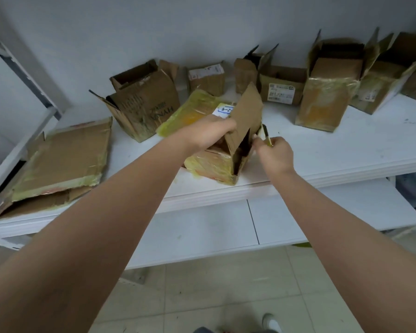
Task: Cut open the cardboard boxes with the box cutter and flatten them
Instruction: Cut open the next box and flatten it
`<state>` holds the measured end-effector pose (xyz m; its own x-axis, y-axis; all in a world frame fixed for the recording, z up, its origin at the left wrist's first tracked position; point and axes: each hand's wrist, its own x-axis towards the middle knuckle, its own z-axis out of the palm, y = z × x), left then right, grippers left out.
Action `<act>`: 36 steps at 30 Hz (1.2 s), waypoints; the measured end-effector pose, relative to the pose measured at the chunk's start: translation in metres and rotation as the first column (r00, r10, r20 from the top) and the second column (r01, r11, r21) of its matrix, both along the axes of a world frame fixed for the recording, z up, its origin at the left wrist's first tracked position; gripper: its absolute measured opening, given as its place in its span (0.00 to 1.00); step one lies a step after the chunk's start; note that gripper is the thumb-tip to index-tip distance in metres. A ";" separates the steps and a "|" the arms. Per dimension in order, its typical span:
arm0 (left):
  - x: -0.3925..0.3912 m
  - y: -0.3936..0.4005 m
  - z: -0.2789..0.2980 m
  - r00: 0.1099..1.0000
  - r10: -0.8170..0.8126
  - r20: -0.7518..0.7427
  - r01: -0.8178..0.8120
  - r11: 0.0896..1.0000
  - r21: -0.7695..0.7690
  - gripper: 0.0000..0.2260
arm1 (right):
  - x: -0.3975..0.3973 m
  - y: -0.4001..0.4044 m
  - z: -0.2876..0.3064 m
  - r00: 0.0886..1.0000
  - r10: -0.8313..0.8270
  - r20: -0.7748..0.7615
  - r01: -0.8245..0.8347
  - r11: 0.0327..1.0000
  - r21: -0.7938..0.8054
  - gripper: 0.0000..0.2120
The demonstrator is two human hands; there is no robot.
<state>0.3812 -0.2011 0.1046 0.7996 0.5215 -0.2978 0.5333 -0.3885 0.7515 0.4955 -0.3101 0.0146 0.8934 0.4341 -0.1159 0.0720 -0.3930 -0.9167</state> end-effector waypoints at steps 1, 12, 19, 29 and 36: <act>-0.001 -0.002 0.004 1.000 -0.008 -0.001 0.008 1.000 0.010 0.12 | 0.008 0.001 0.001 1.000 -0.008 -0.012 0.008 1.000 0.016 0.15; -0.020 0.035 0.037 0.979 -0.009 -0.203 0.100 0.890 0.445 0.08 | 0.069 -0.015 -0.007 0.599 0.450 0.662 -0.238 0.890 -0.390 0.09; -0.004 0.024 0.021 0.973 -0.018 -0.229 0.155 0.785 0.600 0.10 | 0.079 0.000 -0.001 0.307 0.531 0.790 -0.279 0.844 -0.459 0.06; 0.006 0.017 0.019 0.961 -0.027 -0.274 0.199 0.757 0.622 0.05 | 0.086 -0.003 0.017 0.054 0.684 0.728 -0.162 0.725 -0.669 0.06; 0.005 0.016 0.021 0.955 0.001 -0.298 0.180 0.794 0.580 0.07 | 0.094 -0.014 0.011 0.141 0.755 0.640 -0.184 0.655 -0.732 0.07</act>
